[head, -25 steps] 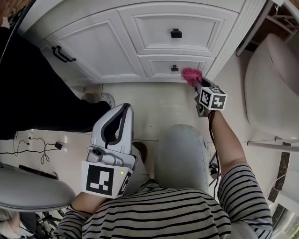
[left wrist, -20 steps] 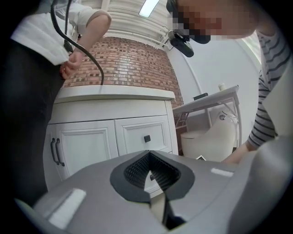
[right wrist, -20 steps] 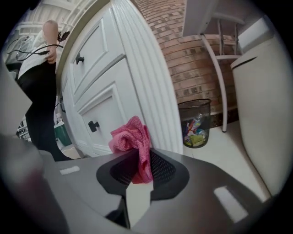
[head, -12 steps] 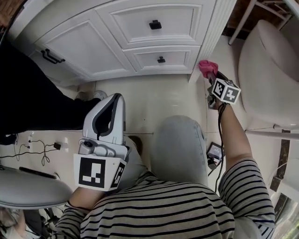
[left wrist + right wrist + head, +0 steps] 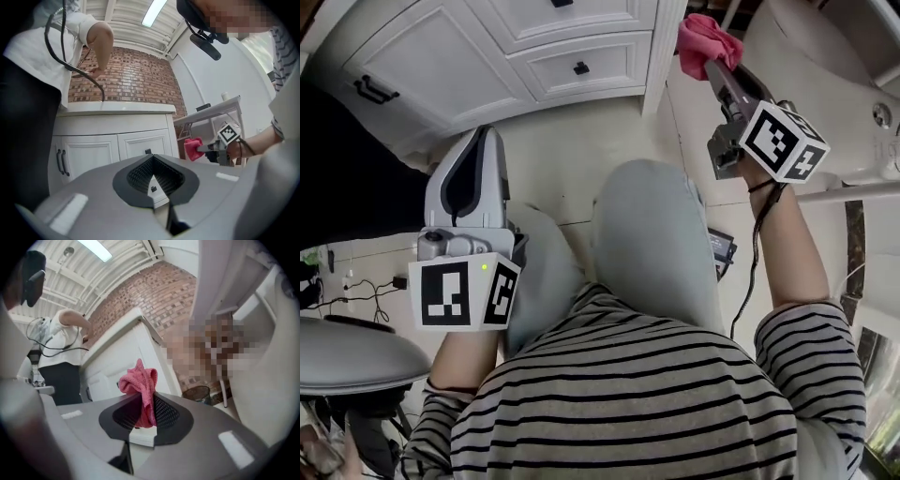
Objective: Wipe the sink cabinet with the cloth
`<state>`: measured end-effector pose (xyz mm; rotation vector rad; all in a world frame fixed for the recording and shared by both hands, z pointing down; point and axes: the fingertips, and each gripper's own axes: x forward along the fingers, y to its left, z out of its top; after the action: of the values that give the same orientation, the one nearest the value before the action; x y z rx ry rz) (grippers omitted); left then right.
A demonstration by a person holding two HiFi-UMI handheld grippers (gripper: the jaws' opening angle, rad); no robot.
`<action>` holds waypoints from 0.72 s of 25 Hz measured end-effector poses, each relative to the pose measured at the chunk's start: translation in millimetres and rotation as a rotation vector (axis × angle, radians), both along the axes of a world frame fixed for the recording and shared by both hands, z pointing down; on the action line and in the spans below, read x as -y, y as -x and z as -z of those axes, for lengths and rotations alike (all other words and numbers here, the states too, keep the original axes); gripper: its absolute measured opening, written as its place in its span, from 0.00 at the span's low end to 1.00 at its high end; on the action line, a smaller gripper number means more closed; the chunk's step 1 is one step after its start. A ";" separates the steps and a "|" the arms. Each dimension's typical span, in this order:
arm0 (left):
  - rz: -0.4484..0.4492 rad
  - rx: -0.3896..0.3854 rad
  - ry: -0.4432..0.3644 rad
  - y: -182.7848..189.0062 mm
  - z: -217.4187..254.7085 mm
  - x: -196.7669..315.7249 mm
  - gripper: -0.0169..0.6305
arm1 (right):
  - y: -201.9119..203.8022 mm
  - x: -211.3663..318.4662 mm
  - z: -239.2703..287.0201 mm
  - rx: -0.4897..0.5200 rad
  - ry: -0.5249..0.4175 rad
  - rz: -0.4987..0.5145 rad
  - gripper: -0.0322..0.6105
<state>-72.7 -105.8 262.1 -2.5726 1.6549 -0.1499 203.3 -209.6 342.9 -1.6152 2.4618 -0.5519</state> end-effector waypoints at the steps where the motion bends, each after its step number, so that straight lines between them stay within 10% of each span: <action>1: 0.002 -0.003 -0.008 3.0 3.6 -5.8 0.03 | 9.8 -15.8 21.6 0.009 -0.036 0.011 0.16; 18: 0.050 -0.071 -0.046 28.7 8.3 -97.4 0.03 | 96.1 -174.7 83.3 0.082 -0.186 0.069 0.16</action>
<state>-101.4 -8.4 253.8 -2.5324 1.7265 -0.0243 107.2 -34.9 259.6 -1.4139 2.4352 -0.3765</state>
